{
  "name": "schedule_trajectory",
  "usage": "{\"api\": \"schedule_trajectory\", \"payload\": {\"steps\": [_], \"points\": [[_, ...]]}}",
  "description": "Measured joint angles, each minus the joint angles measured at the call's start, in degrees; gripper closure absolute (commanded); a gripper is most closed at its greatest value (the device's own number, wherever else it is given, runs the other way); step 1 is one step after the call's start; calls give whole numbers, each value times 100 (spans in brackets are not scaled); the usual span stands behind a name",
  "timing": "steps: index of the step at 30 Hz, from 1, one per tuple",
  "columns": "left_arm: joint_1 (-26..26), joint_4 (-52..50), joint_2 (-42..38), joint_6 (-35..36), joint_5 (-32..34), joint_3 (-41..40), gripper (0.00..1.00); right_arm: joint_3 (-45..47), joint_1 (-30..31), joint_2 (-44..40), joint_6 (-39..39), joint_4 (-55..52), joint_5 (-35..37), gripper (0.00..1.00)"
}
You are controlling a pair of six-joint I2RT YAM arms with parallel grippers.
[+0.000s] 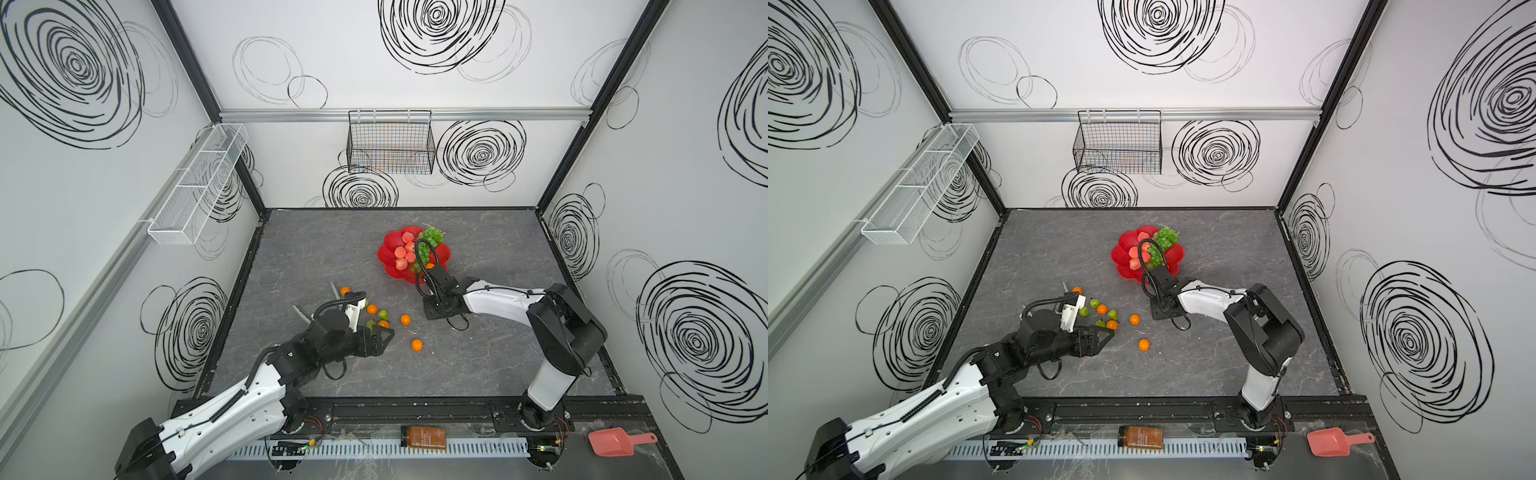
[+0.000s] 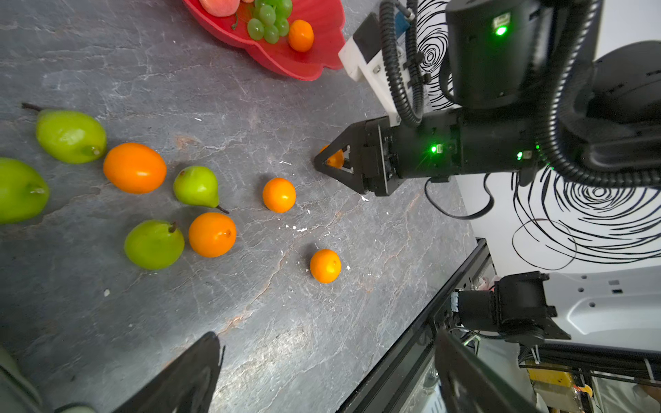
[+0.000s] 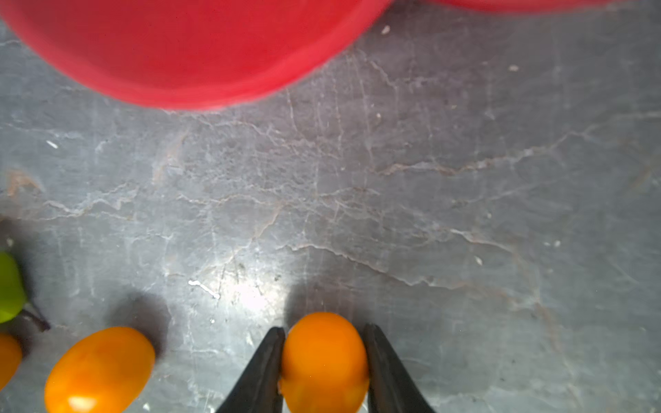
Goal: Arrange fruit in a fruit bowl
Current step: Pick up the fruit from the center of the table.
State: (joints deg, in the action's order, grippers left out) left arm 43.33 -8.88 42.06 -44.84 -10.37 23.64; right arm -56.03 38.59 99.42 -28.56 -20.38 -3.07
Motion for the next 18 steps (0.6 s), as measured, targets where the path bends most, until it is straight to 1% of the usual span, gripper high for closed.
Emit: {"api": "schedule_trajectory", "payload": {"steps": [10, 12, 18], "points": [[-9, 37, 11, -17, 4, -33, 4, 70, -4, -564, -22, -92, 74, 65], [-20, 63, 66, -17, 2, -33, 4, 70, -15, -737, -31, -144, 87, 67], [-92, 140, 330, 44, -9, 42, 4, 70, -173, -1178, -87, -256, 72, 68]]}}
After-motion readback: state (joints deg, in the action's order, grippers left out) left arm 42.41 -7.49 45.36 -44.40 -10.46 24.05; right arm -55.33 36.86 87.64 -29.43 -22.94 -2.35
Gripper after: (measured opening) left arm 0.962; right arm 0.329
